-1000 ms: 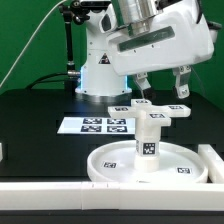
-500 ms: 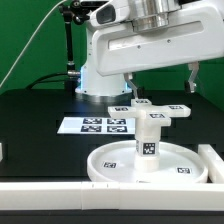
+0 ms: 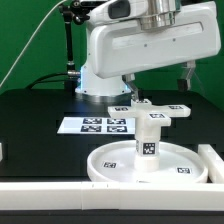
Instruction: Assemble round table
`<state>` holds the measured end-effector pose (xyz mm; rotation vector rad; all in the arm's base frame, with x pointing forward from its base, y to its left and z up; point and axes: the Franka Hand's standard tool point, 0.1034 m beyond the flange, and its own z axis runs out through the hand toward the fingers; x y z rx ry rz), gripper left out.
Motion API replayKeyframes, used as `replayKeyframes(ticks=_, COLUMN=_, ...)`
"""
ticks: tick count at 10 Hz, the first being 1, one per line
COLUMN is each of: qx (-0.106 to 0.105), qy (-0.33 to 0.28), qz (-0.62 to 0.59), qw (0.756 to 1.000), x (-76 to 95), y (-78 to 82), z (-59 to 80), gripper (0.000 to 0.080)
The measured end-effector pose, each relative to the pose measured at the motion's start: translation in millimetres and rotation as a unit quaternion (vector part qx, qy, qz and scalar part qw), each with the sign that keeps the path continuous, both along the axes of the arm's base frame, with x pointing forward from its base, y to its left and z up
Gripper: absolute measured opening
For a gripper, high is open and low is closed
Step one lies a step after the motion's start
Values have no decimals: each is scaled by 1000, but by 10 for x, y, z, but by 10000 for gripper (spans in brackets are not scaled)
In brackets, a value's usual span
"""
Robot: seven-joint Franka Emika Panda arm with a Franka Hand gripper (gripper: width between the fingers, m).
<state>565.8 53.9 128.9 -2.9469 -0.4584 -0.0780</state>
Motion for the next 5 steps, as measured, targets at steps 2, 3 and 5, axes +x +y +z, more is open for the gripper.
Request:
replayKeyframes(ticks=2, qx=-4, qy=-10, qz=63, qw=998, x=3, y=-31, z=-4, gripper=649)
replayKeyframes(ticks=3, qx=-5, qy=-14, qz=89, qw=996, x=2, y=-36, z=-6, gripper=649)
replayKeyframes(ticks=5, qx=-34, qy=-36, qz=210, qw=976, x=36, y=-80, z=-65, gripper=649)
